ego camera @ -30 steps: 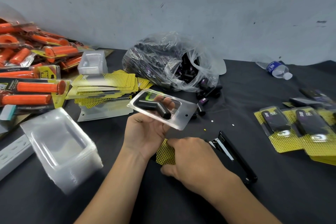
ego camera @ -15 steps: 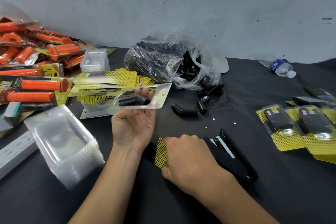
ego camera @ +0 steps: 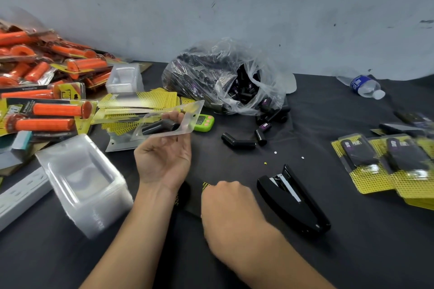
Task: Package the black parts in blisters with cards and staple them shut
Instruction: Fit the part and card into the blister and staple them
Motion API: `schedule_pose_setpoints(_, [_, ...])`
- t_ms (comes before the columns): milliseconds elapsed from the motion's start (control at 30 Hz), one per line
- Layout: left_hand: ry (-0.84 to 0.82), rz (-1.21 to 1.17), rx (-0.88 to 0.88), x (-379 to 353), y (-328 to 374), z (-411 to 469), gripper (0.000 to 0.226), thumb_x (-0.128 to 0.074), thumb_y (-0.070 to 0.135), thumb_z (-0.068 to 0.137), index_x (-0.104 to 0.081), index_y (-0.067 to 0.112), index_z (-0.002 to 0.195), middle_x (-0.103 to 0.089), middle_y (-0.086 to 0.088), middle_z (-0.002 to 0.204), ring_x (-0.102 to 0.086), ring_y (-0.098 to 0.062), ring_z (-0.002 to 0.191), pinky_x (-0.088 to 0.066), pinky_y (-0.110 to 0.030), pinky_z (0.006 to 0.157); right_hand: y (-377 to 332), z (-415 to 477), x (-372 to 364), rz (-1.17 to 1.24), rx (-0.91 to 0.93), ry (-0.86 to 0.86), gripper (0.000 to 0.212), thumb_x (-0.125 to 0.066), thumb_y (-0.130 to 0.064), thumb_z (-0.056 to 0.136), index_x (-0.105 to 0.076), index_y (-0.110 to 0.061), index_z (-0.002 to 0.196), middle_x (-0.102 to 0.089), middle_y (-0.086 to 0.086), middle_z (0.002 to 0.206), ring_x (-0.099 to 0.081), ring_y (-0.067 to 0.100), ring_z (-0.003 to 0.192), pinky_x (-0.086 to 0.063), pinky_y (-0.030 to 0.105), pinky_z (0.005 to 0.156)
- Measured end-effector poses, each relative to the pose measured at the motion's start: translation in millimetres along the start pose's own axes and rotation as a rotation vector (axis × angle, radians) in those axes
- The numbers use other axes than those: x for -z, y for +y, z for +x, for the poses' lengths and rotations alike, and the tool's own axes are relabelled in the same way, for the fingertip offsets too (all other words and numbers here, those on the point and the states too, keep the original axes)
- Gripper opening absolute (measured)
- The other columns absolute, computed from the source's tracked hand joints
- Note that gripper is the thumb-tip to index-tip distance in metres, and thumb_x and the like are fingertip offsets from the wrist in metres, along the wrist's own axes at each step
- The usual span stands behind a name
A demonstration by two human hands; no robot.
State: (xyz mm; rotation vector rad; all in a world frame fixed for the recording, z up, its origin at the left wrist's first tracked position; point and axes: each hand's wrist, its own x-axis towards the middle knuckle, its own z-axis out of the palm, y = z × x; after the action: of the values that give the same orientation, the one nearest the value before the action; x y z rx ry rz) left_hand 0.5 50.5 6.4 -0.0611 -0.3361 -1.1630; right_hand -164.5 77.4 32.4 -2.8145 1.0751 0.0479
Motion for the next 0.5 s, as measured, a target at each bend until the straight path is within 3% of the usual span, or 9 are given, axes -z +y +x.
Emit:
schedule_pose_setpoints(100, [0.011, -0.005, -0.031, 1.1, 1.7, 0.1, 0.059, -0.054, -0.016, 0.054, -0.061, -0.001, 0.11, -0.068, -0.01, 0.104, -0.069, -0.028, 0.113, -0.06, -0.04, 0.091, -3.2, -5.3, -5.1, -0.059, -0.015, 0.032, 0.024, -0.048, -0.006, 0.097, -0.062, -0.011, 0.116, -0.067, 0.013, 0.119, -0.061, 0.034, 0.113, -0.033, 0.037, 0.072])
schedule_pose_setpoints(200, [-0.002, -0.022, -0.031, 1.5, 3.7, 1.0, 0.059, -0.055, -0.017, 0.055, -0.058, 0.0, 0.112, -0.071, -0.012, 0.103, -0.073, -0.029, 0.107, -0.059, -0.04, 0.096, 17.5, -9.8, 5.3, -0.091, -0.021, 0.161, 0.024, -0.051, -0.009, 0.093, -0.065, -0.02, 0.109, -0.068, 0.008, 0.111, -0.058, 0.03, 0.11, -0.032, 0.038, 0.075])
schedule_pose_setpoints(300, [-0.023, -0.052, -0.017, 1.7, 4.4, 0.7, 0.057, -0.054, -0.018, 0.057, -0.057, 0.001, 0.111, -0.071, -0.013, 0.103, -0.073, -0.032, 0.109, -0.056, -0.038, 0.101, 50.8, -4.9, 19.5, -0.086, -0.017, 0.611, 0.029, -0.056, -0.007, 0.075, -0.077, -0.026, 0.082, -0.071, 0.0, 0.08, -0.066, 0.026, 0.082, -0.05, 0.032, 0.072])
schedule_pose_setpoints(333, [-0.031, -0.072, -0.01, 2.0, 4.3, 0.5, 0.055, -0.053, -0.018, 0.057, -0.058, 0.0, 0.109, -0.07, -0.014, 0.103, -0.072, -0.033, 0.109, -0.058, -0.04, 0.099, 62.7, -4.4, 20.7, 0.028, -0.041, 0.805, 0.032, -0.056, -0.006, 0.072, -0.081, -0.024, 0.08, -0.072, -0.001, 0.076, -0.068, 0.027, 0.076, -0.055, 0.031, 0.07])
schedule_pose_setpoints(367, [-0.033, -0.088, -0.003, 2.5, 3.7, 0.7, 0.054, -0.053, -0.019, 0.056, -0.058, -0.001, 0.106, -0.07, -0.014, 0.103, -0.072, -0.033, 0.109, -0.06, -0.041, 0.095, 73.9, -4.3, 21.4, 0.175, -0.08, 0.89, 0.038, -0.053, -0.004, 0.074, -0.083, -0.024, 0.085, -0.075, -0.001, 0.08, -0.07, 0.027, 0.077, -0.056, 0.032, 0.07])
schedule_pose_setpoints(433, [0.005, -0.046, 0.006, 4.5, 1.6, 1.9, 0.05, -0.05, -0.017, 0.057, -0.061, 0.0, 0.103, -0.069, -0.011, 0.105, -0.07, -0.029, 0.113, -0.061, -0.04, 0.093, 96.2, -1.5, 23.5, 0.545, -0.213, 0.807, 0.043, -0.052, -0.002, 0.082, -0.08, -0.033, 0.097, -0.076, -0.007, 0.087, -0.07, 0.019, 0.082, -0.055, 0.03, 0.071])
schedule_pose_setpoints(500, [0.089, 0.068, -0.005, 7.4, -0.5, 3.8, 0.049, -0.04, -0.012, 0.064, -0.064, 0.005, 0.103, -0.069, -0.007, 0.109, -0.067, -0.025, 0.118, -0.058, -0.037, 0.099, 115.2, 1.7, 24.0, 0.904, -0.305, 0.686, 0.04, -0.056, -0.004, 0.076, -0.073, -0.034, 0.095, -0.074, -0.01, 0.082, -0.067, 0.013, 0.074, -0.051, 0.028, 0.062])
